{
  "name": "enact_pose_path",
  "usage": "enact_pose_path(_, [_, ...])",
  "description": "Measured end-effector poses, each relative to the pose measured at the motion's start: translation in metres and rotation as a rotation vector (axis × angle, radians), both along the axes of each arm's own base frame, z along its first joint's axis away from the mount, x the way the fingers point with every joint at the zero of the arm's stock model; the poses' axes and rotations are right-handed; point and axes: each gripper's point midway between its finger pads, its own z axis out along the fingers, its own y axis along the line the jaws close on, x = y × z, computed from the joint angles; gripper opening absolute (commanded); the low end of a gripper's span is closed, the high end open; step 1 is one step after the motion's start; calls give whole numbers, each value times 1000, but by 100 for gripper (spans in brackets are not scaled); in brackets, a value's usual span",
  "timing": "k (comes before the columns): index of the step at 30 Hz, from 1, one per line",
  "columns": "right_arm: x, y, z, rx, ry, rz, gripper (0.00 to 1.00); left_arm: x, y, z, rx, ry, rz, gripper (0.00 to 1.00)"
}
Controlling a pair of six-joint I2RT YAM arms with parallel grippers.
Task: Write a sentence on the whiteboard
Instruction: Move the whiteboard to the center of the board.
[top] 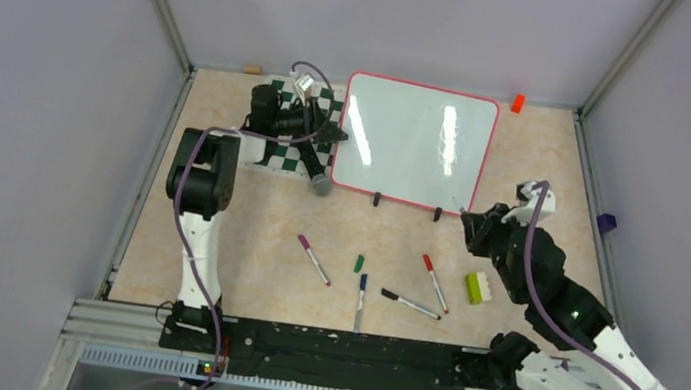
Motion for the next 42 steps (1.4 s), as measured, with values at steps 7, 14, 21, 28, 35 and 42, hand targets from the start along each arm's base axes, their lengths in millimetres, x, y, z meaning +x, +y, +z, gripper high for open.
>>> enact_pose_path(7, [-3, 0, 2, 17, -3, 10, 0, -7, -6, -8, 14, 30, -20, 42])
enact_pose_path(14, [-8, 0, -3, 12, 24, 25, 0, -5, -8, -16, 19, 53, -35, 14])
enact_pose_path(21, [-9, 2, -2, 23, 26, 30, 0, -22, -14, -11, -5, 32, -142, 0])
enact_pose_path(28, [-6, 6, -4, 12, 36, 37, 0, -34, -15, -17, 10, 6, -152, 0])
enact_pose_path(35, [-5, 8, -5, 9, 42, 44, 0, -65, -14, -14, 39, -23, -133, 0])
enact_pose_path(42, [-6, 8, -5, 9, 42, 46, 0, -102, -8, -17, 60, -7, -118, 0])
